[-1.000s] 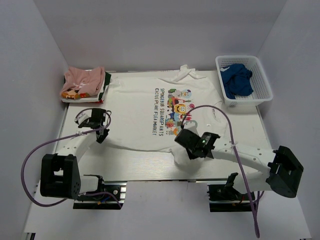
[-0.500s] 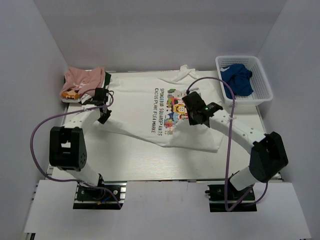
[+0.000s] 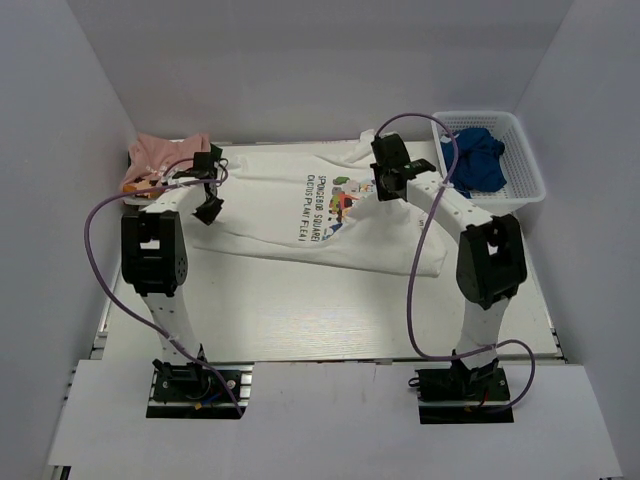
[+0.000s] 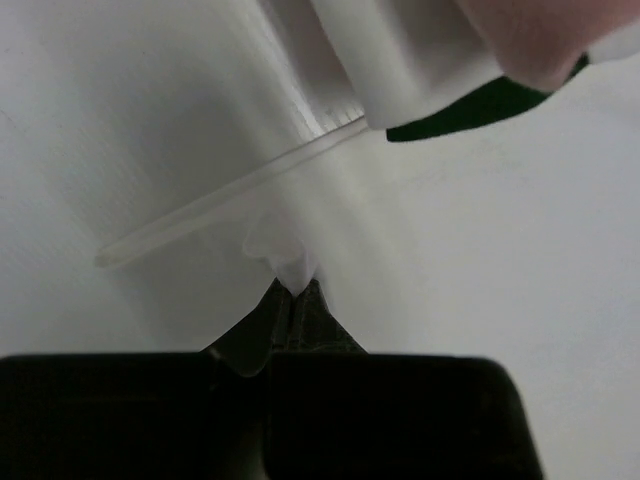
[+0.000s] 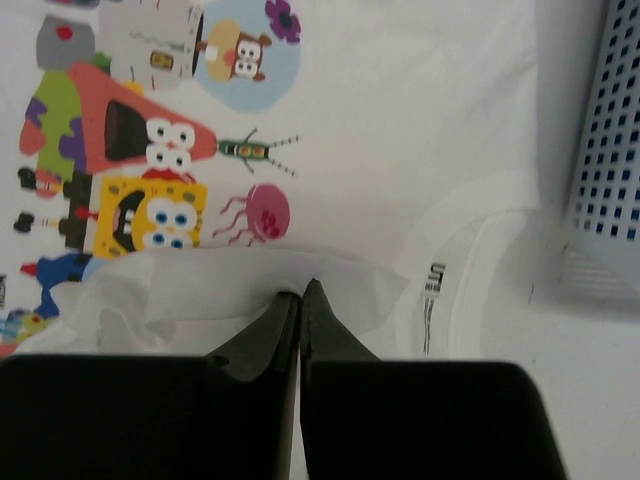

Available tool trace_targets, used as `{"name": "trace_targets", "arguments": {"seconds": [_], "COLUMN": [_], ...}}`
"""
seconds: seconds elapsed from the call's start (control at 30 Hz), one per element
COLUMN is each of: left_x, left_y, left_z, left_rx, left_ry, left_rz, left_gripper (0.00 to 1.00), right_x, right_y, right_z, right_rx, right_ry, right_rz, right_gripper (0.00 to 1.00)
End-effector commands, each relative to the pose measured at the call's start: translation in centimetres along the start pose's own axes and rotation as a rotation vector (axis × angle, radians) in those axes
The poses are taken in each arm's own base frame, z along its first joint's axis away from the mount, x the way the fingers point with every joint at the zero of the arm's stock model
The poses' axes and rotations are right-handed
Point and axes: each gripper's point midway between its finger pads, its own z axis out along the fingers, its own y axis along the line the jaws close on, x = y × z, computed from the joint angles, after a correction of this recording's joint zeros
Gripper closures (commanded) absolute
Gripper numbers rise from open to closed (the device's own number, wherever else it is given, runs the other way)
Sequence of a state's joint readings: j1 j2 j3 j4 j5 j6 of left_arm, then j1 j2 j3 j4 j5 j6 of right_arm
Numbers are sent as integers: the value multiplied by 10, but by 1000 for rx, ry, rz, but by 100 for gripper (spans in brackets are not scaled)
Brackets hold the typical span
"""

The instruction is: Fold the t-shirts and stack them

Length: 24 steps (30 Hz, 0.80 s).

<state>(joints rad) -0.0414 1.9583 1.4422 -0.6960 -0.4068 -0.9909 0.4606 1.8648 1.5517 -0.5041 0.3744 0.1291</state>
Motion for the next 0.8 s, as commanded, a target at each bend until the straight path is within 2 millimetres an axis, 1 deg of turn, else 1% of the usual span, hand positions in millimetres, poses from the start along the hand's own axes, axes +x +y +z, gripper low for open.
{"name": "trace_targets", "arguments": {"seconds": [0.0, 0.03, 0.07, 0.1, 0.13, 0.17, 0.2, 0.23, 0.27, 0.3, 0.33, 0.37, 0.4, 0.43, 0.47, 0.5, 0.53, 0.57, 0.6, 0.63, 0.67, 0.7, 0.73, 0.77], "left_x": [-18, -16, -14, -19, -19, -17, -21, -20, -19, -23, -26, -23, -26, -28, -33, -31, -31, -28, -26, -18, -16, -15, -6, 0], "left_y": [-6, -6, -6, -11, -13, -12, -16, -16, -16, -16, -17, -12, -9, -9, -7, -1, 3, 5, 6, 7, 8, 7, 7, 4], "left_z": [-3, 0, 4, 1, 4, 7, 4, 4, 4, -3, -7, -9, -13, -26, -32, -42, -47, -51, -53, -52, -53, -57, -52, -52], "left_rx": [6, -1, -11, 1, -1, -10, 0, 6, 6, 16, 27, 20, 20, 30, 32, 31, 34, 45, 63, 90, 102, 121, 138, 158], "left_ry": [-9, -5, 2, -6, -5, 2, -5, 2, 2, -5, -12, -7, -21, -41, -57, -65, -67, -54, -51, -33, -27, -26, 1, 10], "left_rz": [-23, -28, -23, -30, -28, -24, -29, -20, -20, -14, -20, -16, -20, -6, -11, -4, -5, 5, 14, 23, 32, 26, 43, 73], "left_gripper": [100, 100, 100, 100, 93, 75, 41, 24, 14, 2, 0, 0, 0, 0, 0, 0, 0, 0, 0, 0, 0, 0, 0, 0], "right_x": [-37, -35, -40, -40, -40, -48, -44, -53, -51, -53, -53, -56, -56, -45, -52, -27, -32, -17, -11, -14, 18, 15, 19, 45], "right_y": [-12, -14, -15, -19, -17, -17, -16, -15, -14, -12, -10, -11, -9, -7, -6, 0, 7, 10, 14, 22, 27, 29, 31, 33], "right_z": [15, 25, 32, 37, 49, 50, 57, 58, 64, 65, 65, 60, 57, 58, 41, 45, 32, 25, 23, 16, 17, 6, 7, 12], "right_rx": [15, 19, 23, 27, 32, 30, 38, 30, 27, 25, 14, 9, 8, -5, -22, -51, -105, -130, -148, -197, -226, -253, -265, -270], "right_ry": [-63, -48, -47, -38, -28, -43, -29, -52, -44, -53, -51, -61, -62, -36, -61, -12, -38, -17, -11, -41, 22, 2, 3, 57], "right_rz": [2, -8, -12, -7, -22, -30, -38, -52, -55, -57, -55, -56, -56, -44, -28, -9, 7, 26, 35, 51, 75, 98, 114, 129], "right_gripper": [100, 100, 100, 100, 100, 100, 100, 68, 61, 55, 52, 50, 45, 39, 30, 26, 10, 10, 10, 10, 10, 10, 10, 10]}}
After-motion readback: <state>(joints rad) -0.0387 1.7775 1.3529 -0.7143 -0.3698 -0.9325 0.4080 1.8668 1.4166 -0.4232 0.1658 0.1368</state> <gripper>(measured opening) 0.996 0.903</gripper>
